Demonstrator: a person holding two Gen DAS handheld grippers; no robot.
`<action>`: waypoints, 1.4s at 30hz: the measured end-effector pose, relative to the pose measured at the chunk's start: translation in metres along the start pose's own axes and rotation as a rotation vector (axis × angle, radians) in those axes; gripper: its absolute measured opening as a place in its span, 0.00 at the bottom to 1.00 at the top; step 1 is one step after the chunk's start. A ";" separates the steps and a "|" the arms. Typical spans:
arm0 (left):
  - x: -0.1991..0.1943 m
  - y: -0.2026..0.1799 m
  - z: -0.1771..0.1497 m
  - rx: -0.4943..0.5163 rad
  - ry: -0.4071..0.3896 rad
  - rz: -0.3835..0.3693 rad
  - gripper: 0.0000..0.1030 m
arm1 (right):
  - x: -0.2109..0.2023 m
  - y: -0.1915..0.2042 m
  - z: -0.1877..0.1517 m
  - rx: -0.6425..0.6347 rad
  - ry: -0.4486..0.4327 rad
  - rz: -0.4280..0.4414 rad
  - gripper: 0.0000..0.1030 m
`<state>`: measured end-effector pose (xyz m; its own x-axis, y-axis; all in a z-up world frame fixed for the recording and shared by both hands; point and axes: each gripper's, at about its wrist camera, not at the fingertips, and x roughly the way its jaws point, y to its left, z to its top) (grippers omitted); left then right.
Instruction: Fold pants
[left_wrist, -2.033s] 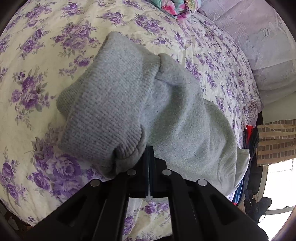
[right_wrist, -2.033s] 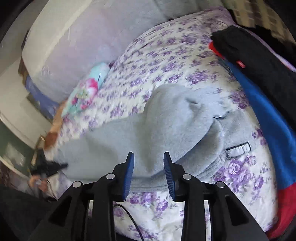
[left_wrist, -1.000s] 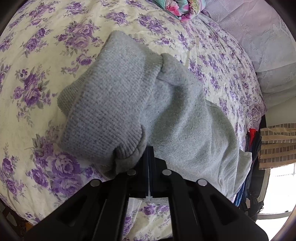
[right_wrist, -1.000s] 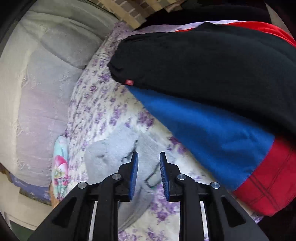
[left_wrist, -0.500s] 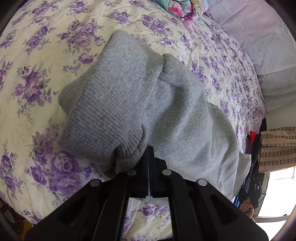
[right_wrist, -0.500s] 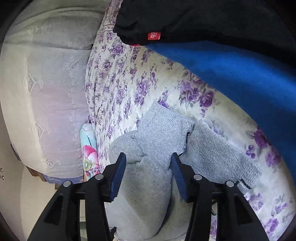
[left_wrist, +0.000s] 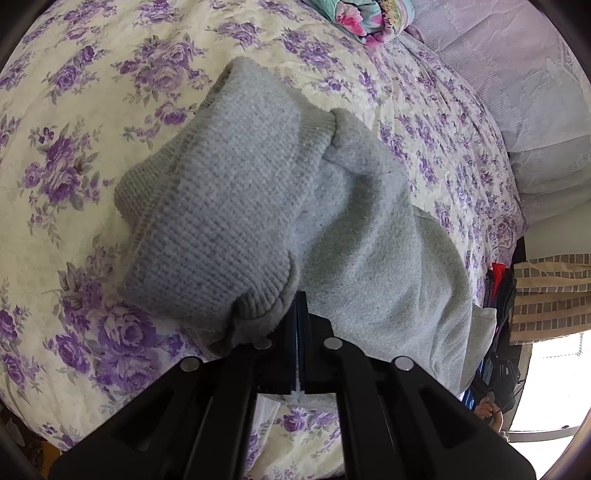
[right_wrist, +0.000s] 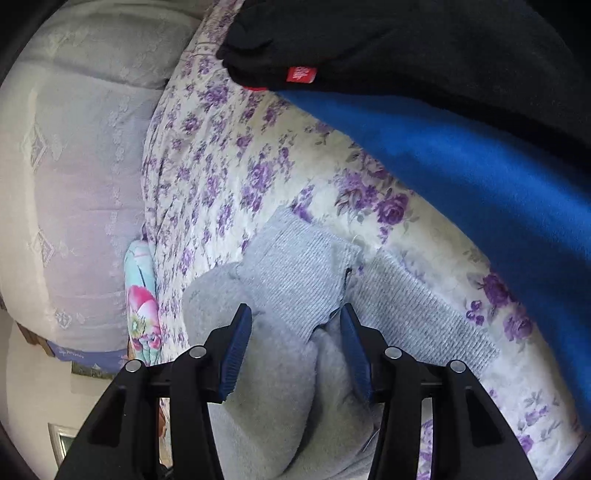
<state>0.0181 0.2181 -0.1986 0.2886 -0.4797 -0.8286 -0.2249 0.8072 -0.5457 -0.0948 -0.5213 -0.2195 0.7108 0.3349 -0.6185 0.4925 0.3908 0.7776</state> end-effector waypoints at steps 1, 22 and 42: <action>0.000 0.001 0.000 -0.003 -0.002 -0.004 0.02 | 0.006 -0.006 0.003 0.029 0.013 0.014 0.49; -0.003 0.004 -0.001 0.003 0.014 -0.037 0.02 | -0.089 -0.044 -0.042 0.060 -0.202 0.001 0.05; -0.014 -0.043 -0.026 0.300 -0.045 0.122 0.26 | -0.005 0.030 -0.078 -0.297 0.000 -0.165 0.08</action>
<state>-0.0008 0.1815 -0.1666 0.3186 -0.3633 -0.8755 0.0224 0.9263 -0.3762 -0.1227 -0.4444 -0.2015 0.6338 0.2463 -0.7332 0.4329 0.6726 0.6001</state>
